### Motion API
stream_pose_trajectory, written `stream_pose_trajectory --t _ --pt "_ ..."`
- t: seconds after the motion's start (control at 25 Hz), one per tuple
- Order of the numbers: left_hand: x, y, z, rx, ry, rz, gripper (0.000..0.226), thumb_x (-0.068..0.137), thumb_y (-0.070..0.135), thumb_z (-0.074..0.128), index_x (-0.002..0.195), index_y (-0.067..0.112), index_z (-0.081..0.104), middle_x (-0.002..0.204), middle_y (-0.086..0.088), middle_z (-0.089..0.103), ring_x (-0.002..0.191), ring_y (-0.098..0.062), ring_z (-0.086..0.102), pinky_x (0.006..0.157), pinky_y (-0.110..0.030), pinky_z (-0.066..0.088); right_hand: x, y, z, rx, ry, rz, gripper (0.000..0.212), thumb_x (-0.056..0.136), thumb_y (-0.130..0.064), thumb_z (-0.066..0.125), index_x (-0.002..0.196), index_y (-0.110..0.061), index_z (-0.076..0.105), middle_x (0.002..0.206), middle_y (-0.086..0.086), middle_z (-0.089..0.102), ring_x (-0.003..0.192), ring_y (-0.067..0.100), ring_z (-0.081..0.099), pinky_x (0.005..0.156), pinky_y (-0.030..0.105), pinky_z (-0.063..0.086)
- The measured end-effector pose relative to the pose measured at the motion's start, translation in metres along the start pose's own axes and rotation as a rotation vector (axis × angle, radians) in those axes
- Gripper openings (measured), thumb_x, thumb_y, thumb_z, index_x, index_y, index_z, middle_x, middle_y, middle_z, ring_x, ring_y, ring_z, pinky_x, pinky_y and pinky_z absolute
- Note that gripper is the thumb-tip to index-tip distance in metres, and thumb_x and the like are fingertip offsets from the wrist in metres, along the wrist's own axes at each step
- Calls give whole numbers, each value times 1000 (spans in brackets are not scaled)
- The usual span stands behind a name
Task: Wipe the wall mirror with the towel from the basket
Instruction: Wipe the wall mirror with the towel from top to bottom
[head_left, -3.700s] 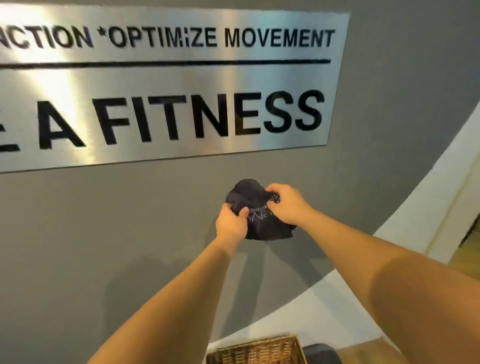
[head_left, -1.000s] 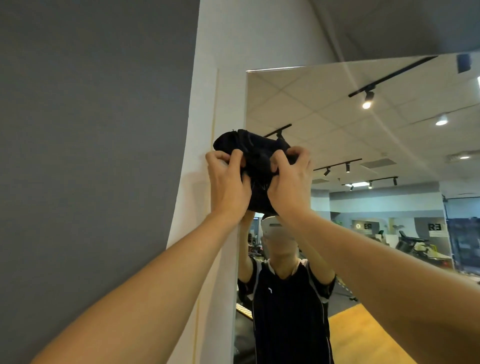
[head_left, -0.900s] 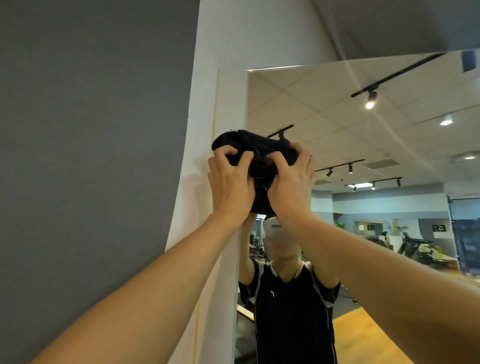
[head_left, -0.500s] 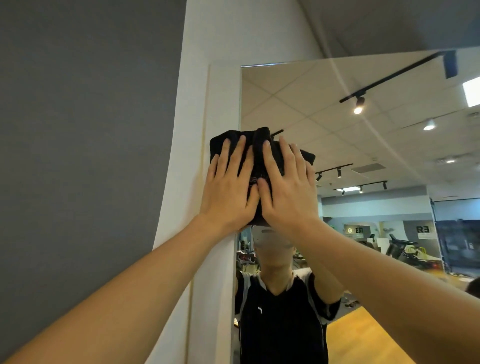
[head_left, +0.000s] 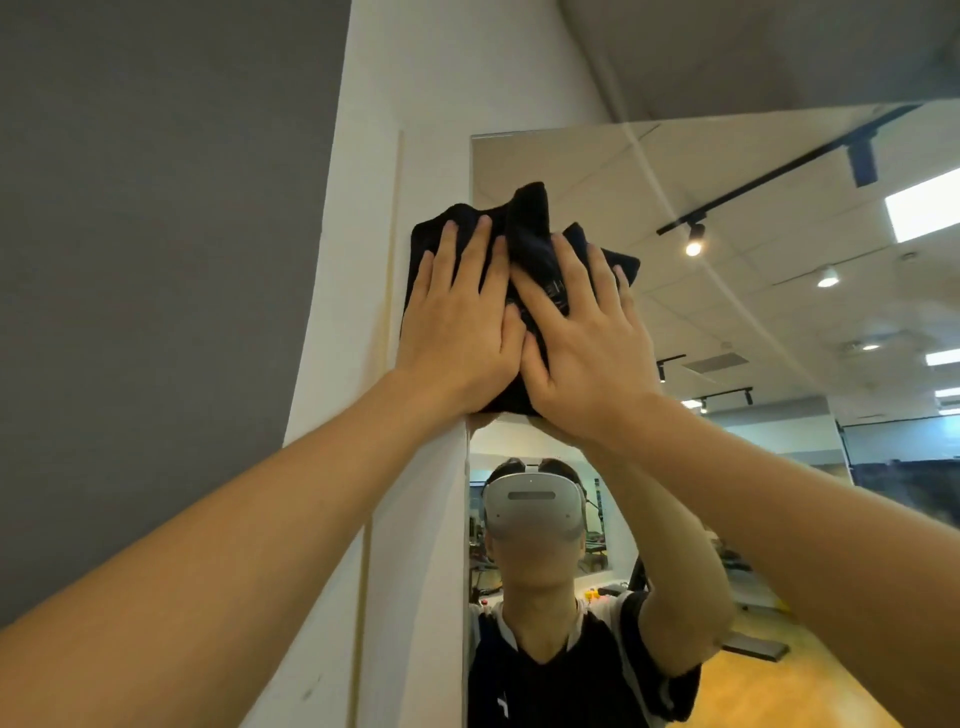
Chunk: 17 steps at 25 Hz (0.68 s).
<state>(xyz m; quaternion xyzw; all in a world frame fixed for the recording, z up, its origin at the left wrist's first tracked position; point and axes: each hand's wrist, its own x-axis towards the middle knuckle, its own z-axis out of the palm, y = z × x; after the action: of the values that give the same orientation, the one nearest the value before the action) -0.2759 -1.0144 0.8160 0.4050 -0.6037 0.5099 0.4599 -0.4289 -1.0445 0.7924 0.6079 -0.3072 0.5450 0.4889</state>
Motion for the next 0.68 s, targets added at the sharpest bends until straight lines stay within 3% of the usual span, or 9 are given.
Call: stream_pose_trajectory --t 0.4,0.68 --pt "134 -33 -2 34 51 -32 66 99 42 24 160 18 27 169 -7 21 156 -33 14 128 -51 12 139 46 9 -15 -7 -47 58 99 -52 27 155 -38 34 166 9 25 153 36 19 125 55 16" --pt "169 -38 3 105 102 -4 79 87 52 14 149 14 43 157 -10 40 146 -32 33 122 -50 23 159 56 7 26 20 -42 54 101 -48 33 153 -37 38 162 8 30 149 31 25 124 47 20"
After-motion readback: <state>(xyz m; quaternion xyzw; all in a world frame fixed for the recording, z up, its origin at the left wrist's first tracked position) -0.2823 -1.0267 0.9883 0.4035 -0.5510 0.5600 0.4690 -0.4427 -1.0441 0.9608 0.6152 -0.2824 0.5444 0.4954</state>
